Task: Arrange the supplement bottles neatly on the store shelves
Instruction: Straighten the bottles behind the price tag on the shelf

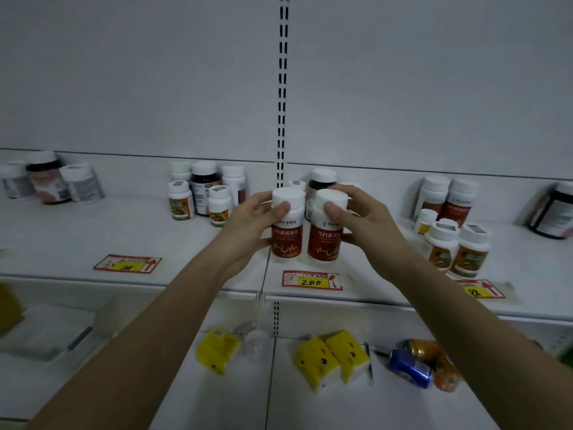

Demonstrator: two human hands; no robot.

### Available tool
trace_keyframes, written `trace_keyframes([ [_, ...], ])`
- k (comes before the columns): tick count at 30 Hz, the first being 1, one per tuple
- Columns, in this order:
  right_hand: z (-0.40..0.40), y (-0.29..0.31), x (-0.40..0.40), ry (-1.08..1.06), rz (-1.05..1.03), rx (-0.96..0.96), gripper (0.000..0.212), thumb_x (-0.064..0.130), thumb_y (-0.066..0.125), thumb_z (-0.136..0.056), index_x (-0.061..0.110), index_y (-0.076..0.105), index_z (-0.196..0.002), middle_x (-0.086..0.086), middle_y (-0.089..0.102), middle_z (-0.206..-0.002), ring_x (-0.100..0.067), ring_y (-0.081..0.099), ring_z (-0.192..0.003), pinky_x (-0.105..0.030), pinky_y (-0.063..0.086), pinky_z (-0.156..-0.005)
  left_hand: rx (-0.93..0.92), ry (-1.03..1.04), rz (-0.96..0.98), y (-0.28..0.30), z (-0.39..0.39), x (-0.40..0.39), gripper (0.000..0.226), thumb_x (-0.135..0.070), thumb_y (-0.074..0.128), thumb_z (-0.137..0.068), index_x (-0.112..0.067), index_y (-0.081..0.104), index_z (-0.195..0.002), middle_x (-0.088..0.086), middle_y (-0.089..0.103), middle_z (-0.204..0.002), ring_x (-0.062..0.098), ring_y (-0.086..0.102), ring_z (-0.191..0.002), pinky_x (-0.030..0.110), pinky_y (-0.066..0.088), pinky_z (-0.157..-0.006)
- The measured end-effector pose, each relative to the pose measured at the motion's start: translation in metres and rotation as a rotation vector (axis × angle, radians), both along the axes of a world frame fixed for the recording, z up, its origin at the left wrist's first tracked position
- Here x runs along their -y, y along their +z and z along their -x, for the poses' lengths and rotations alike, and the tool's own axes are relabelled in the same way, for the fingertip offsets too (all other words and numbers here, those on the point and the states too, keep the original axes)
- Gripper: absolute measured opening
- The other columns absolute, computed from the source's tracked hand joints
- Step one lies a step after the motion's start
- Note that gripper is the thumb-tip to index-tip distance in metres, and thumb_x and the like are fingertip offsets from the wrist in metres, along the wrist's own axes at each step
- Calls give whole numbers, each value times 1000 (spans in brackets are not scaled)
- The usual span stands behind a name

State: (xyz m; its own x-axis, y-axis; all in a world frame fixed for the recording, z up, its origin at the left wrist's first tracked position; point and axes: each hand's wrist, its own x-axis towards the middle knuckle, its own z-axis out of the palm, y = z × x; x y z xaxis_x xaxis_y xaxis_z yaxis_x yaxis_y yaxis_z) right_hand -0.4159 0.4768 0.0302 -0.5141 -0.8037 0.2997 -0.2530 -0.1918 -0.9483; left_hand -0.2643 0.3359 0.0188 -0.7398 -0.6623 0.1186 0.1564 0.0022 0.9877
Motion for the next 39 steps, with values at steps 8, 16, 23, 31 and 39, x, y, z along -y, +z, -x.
trace_keyframes([
  [8, -5, -8, 4, 15, -33, -64, 38, 25, 61, -93, 29, 57, -131, 8, 65, -124, -10, 63, -110, -29, 56, -83, 2, -37, -12, -12, 6, 3, 48, -21, 64, -90, -17, 49, -136, 1, 63, -129, 17, 61, -115, 45, 52, -92],
  [16, -6, -17, 8, -7, -24, -106, 28, 23, 58, -95, 36, 56, -120, 16, 62, -119, -5, 59, -110, -22, 51, -82, 46, -78, 137, -33, 2, 7, 62, -15, 74, -83, -30, 47, -137, 4, 63, -128, 18, 62, -116, 41, 52, -96],
  [23, -5, -23, 7, -48, -36, -111, 35, 28, 59, -94, 31, 54, -128, 10, 61, -124, -10, 60, -110, -29, 52, -88, 28, -104, 193, -39, 3, 9, 62, -12, 73, -82, -36, 47, -133, 1, 63, -129, 15, 62, -116, 35, 52, -97],
  [31, -5, -22, 5, -27, -45, -82, 34, 29, 60, -93, 34, 54, -126, 15, 60, -122, -9, 61, -106, -22, 52, -77, 28, -124, 208, -40, 3, 9, 67, -10, 69, -87, -34, 39, -142, -8, 63, -125, 1, 64, -110, 23, 55, -88],
  [39, 1, -14, -1, 22, -126, -66, 52, 31, 62, -92, 36, 40, -140, 13, 53, -131, -13, 56, -119, -25, 51, -84, 69, -137, 264, -23, -4, -2, 75, -13, 71, -82, -44, 35, -141, -23, 64, -122, 0, 59, -116, 19, 52, -88],
])
